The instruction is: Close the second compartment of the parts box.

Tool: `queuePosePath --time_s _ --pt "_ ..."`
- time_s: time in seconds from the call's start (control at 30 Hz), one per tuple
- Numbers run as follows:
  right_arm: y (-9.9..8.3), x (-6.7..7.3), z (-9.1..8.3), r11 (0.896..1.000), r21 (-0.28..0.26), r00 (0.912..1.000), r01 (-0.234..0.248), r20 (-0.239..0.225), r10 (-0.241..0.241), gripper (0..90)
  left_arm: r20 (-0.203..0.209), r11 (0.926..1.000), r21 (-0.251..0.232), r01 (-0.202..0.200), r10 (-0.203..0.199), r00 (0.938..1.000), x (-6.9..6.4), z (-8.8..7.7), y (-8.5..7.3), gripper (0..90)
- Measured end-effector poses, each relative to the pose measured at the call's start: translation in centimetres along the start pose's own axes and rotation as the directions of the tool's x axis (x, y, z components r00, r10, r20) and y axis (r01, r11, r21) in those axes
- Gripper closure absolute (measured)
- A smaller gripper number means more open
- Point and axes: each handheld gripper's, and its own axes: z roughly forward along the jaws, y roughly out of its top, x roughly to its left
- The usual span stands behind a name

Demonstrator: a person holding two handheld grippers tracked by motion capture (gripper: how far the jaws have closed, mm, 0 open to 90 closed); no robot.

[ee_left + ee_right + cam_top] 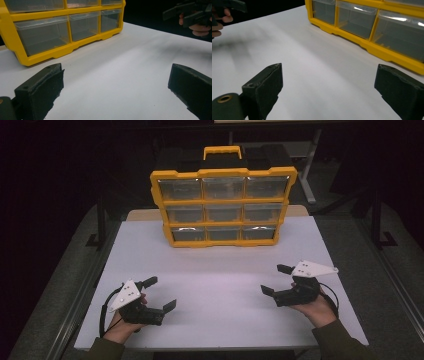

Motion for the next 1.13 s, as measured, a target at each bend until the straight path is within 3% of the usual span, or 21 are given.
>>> queuePosePath --time_s 0.17,0.33,0.73,1.13 --pt "-1.7 0.3 -0.5 0.999 0.030 0.9998 -0.011 0.016 0.011 7.3 -0.005 1.0000 0.002 -0.001 0.001 1.0000 0.1 -0.1 0.0 0.0" --pt "-3.1 0.5 -1.2 0.999 0.013 0.9992 -0.033 0.024 0.033 7.5 -0.008 0.9999 0.007 -0.008 0.008 0.9999 0.1 -0.1 0.0 0.0" --pt "-3.8 1.3 -0.9 0.999 0.027 0.9994 -0.028 0.019 0.028 7.5 -0.021 0.9999 0.015 -0.007 0.007 0.9998 0.1 -0.3 -0.1 0.0" --pt "-3.9 1.2 -0.9 0.999 0.036 0.9992 -0.033 0.024 0.032 7.5 -0.021 0.9998 0.013 -0.013 0.013 0.9997 0.1 -0.2 -0.1 0.0"
